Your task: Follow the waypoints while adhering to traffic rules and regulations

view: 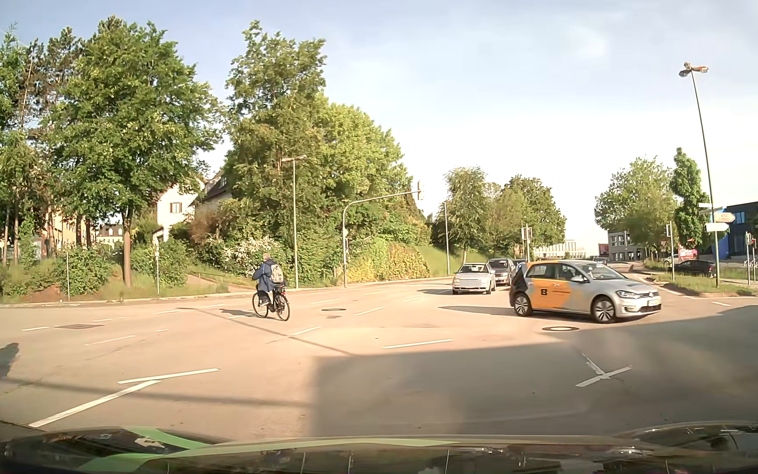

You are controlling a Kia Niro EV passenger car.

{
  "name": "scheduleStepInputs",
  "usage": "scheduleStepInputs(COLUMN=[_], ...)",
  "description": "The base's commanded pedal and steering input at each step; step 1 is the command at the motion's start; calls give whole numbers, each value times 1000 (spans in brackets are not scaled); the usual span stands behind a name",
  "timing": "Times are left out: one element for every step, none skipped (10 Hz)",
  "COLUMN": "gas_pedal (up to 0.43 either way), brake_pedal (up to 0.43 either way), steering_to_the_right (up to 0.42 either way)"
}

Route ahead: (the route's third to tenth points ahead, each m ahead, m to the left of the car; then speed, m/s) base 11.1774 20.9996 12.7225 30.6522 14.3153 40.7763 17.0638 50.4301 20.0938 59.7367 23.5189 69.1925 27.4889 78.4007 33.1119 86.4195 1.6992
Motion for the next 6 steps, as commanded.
scheduleStepInputs(gas_pedal=[59, 67, 79, 87, 87, 87], brake_pedal=[0, 0, 0, 0, 0, 0], steering_to_the_right=[-89, -100, -110, -122, -134, -148])
